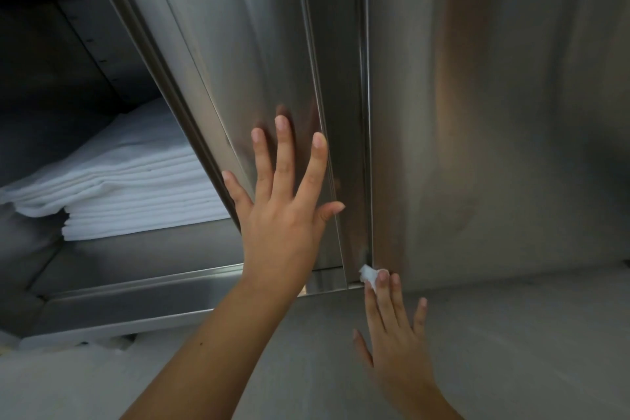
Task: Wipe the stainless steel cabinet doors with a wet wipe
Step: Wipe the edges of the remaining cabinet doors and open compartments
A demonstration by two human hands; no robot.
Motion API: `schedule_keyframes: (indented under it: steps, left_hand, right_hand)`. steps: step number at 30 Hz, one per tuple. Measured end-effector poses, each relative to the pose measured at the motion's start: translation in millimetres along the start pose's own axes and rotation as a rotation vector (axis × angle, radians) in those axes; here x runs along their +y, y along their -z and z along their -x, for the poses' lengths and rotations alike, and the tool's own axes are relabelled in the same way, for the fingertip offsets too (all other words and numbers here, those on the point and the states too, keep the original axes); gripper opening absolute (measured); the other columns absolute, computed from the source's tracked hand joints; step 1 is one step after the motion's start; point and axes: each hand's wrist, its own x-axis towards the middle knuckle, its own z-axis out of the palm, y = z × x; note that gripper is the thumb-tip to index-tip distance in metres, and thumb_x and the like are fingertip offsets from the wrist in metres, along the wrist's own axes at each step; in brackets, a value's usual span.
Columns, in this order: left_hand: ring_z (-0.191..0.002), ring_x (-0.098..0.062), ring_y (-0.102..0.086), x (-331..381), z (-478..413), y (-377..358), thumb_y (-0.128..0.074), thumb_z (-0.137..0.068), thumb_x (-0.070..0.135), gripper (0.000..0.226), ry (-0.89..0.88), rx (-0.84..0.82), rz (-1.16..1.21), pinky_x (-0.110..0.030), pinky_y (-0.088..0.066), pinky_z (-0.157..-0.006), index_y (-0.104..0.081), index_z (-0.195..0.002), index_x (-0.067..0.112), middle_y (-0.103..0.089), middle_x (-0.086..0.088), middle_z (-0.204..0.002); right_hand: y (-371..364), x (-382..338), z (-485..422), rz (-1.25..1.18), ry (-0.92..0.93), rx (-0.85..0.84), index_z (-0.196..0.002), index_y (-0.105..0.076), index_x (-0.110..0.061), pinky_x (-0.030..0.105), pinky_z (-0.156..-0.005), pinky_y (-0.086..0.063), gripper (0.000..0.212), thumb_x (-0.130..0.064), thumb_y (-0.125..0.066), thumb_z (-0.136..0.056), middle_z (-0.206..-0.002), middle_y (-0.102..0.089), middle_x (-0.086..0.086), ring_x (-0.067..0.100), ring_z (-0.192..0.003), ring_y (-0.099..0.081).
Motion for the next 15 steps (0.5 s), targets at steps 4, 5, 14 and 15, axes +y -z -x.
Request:
schedule_keyframes:
  steps: [4, 5, 14, 15]
  left_hand:
    - [-0.135, -0.038, -0.009, -0.4, 0.4, 1.3, -0.053, -0.080, 0.045, 0.078, -0.002, -0.005, 0.000, -0.067, -0.003, -0.096, -0.014, -0.142, 0.018, -0.010, -0.015, -0.147]
    - [-0.135, -0.039, -0.008, -0.4, 0.4, 1.6, -0.053, -0.080, 0.045, 0.078, -0.002, -0.007, -0.002, -0.067, -0.003, -0.096, -0.013, -0.142, 0.018, -0.009, -0.015, -0.147]
    - [-0.135, -0.039, -0.008, -0.7, 1.5, 3.3, -0.054, -0.080, 0.045, 0.079, -0.012, 0.001, -0.013, -0.067, -0.005, -0.096, -0.014, -0.143, 0.019, -0.010, -0.015, -0.147]
    - [-0.136, -0.038, -0.008, -0.7, 1.5, 3.3, -0.054, -0.080, 0.046, 0.079, -0.011, -0.001, -0.015, -0.067, -0.005, -0.096, -0.014, -0.143, 0.019, -0.010, -0.015, -0.147]
  right_hand:
    - [8.1, -8.1, -2.8, -0.084, 0.006, 0.063, -0.136, -0.028, -0.002, 0.054, -0.104, -0.018, 0.056, -0.037, -0.024, -0.094, -0.156, 0.010, 0.012, 0.023, -0.144, 0.005]
    - [10.4, -10.2, -4.1, -0.116, 0.026, 0.086, -0.139, -0.025, -0.002, 0.053, -0.107, -0.013, 0.056, -0.037, -0.021, -0.095, -0.156, 0.010, 0.012, 0.022, -0.144, 0.004]
    - [21.5, -22.4, -24.5, -0.112, 0.080, -0.019, -0.145, -0.016, -0.002, 0.058, -0.099, -0.023, 0.083, -0.044, -0.041, -0.078, -0.151, -0.016, 0.016, 0.022, -0.144, 0.003]
    - [21.0, -21.6, -24.9, -0.114, 0.082, -0.032, -0.146, -0.011, -0.003, 0.059, -0.098, -0.022, 0.085, -0.045, -0.041, -0.078, -0.150, -0.019, 0.016, 0.022, -0.144, 0.004]
